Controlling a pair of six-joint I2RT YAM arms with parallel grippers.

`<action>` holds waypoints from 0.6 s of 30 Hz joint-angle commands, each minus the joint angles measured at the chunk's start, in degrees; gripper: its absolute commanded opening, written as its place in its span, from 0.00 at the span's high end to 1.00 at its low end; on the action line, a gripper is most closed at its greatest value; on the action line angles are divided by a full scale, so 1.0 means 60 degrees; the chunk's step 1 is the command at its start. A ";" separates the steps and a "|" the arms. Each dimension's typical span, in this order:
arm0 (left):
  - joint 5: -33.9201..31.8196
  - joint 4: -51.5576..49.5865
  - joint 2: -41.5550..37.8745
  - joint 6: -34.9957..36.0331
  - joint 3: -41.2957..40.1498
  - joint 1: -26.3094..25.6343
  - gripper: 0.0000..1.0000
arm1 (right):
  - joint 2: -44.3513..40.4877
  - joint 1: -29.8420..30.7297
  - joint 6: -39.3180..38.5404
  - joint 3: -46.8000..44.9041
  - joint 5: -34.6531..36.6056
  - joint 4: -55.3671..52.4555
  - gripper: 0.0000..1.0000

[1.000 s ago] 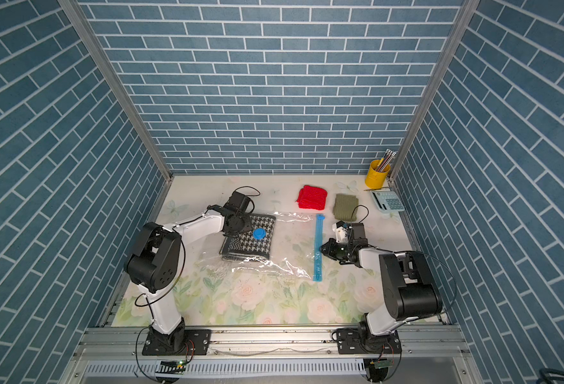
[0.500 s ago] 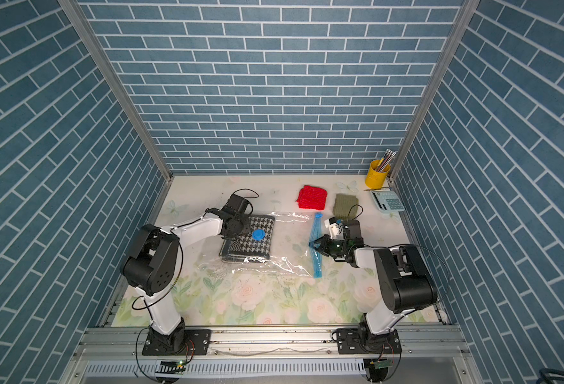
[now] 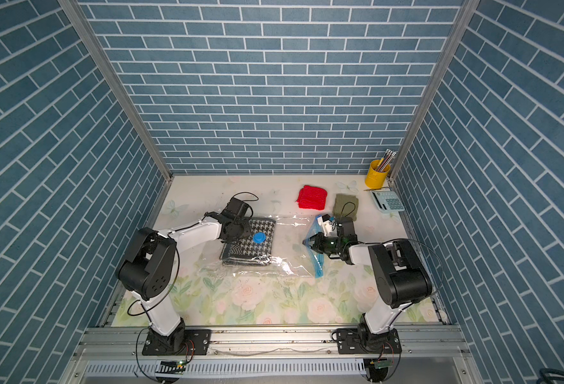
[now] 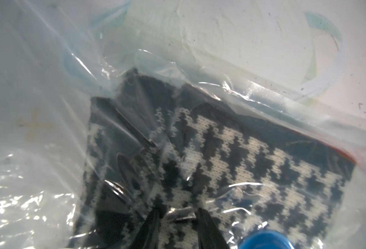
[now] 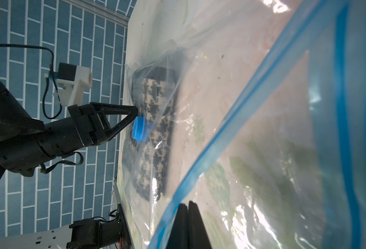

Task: Take the scarf out of the vacuum bag
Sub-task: Adjust the scarf in the vacuum bag.

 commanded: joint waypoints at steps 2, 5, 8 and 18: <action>-0.0258 -0.0687 -0.0370 0.0017 0.0369 -0.0076 0.64 | -0.0464 -0.0161 -0.0062 0.0130 -0.0214 0.0043 1.00; -0.0703 -0.0994 -0.0549 0.0130 0.0685 -0.0071 0.61 | -0.0757 -0.0254 -0.0231 0.0144 -0.0486 -0.0027 1.00; -0.1179 -0.1269 -0.0629 0.0248 0.0846 0.0002 0.58 | -0.0921 -0.0251 -0.0436 0.0179 -0.0653 -0.0228 1.00; -0.1840 -0.1390 -0.0288 0.0241 0.0133 0.0426 0.57 | -0.0780 -0.0211 -0.0625 -0.0139 -0.0410 -0.0533 1.00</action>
